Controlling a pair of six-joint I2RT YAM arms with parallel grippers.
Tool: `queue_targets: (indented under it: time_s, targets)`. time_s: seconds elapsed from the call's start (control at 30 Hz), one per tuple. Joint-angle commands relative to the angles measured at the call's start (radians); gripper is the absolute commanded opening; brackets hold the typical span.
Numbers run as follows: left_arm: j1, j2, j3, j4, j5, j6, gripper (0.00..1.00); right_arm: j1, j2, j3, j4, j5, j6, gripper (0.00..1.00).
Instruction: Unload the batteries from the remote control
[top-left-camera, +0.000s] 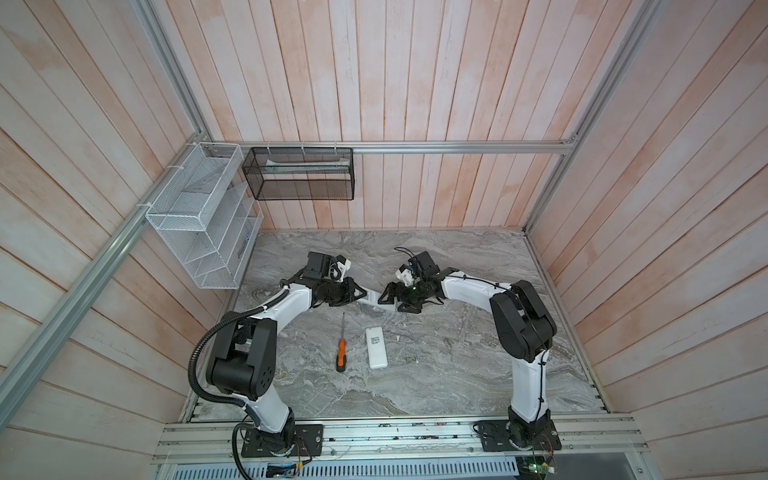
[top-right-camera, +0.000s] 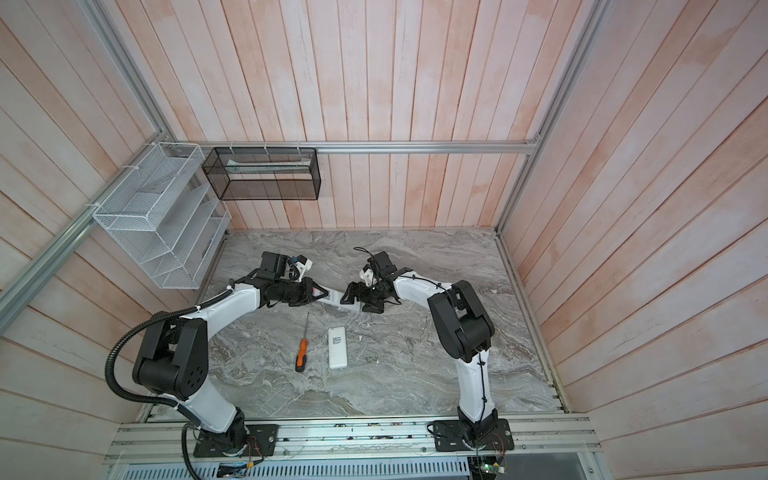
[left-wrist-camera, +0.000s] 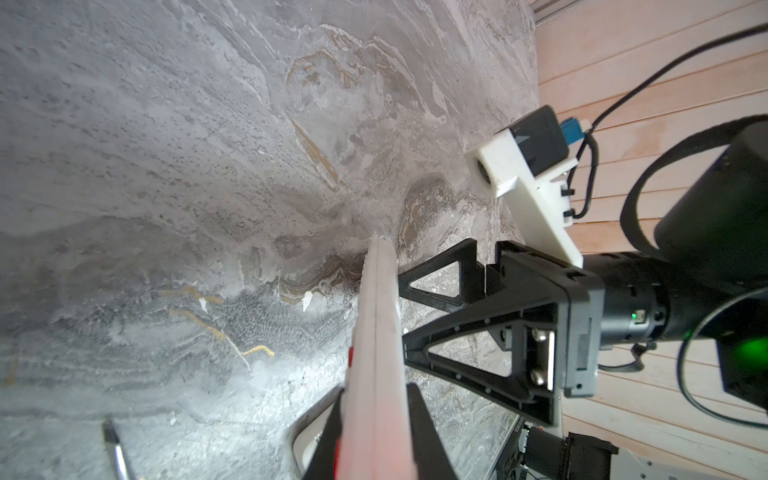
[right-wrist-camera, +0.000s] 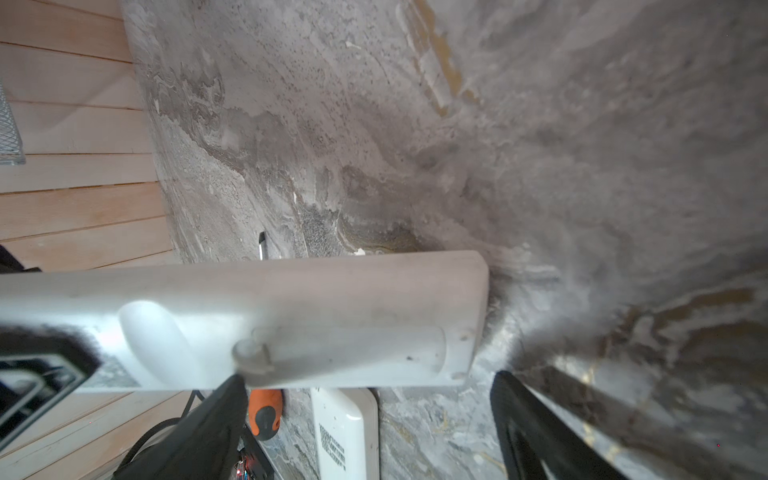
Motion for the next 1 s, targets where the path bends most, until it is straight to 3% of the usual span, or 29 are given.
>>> queue_targets:
  time_s: [0.0,0.97]
  targets:
    - [0.002,0.038,-0.023,-0.064,-0.096,0.036,0.0,0.005,0.03,-0.008,0.013,0.007,0.008,0.91]
    - [0.003,0.037,-0.036,-0.064,-0.085,0.047,0.0,-0.017,0.052,0.025,0.033,-0.006,0.032,0.88]
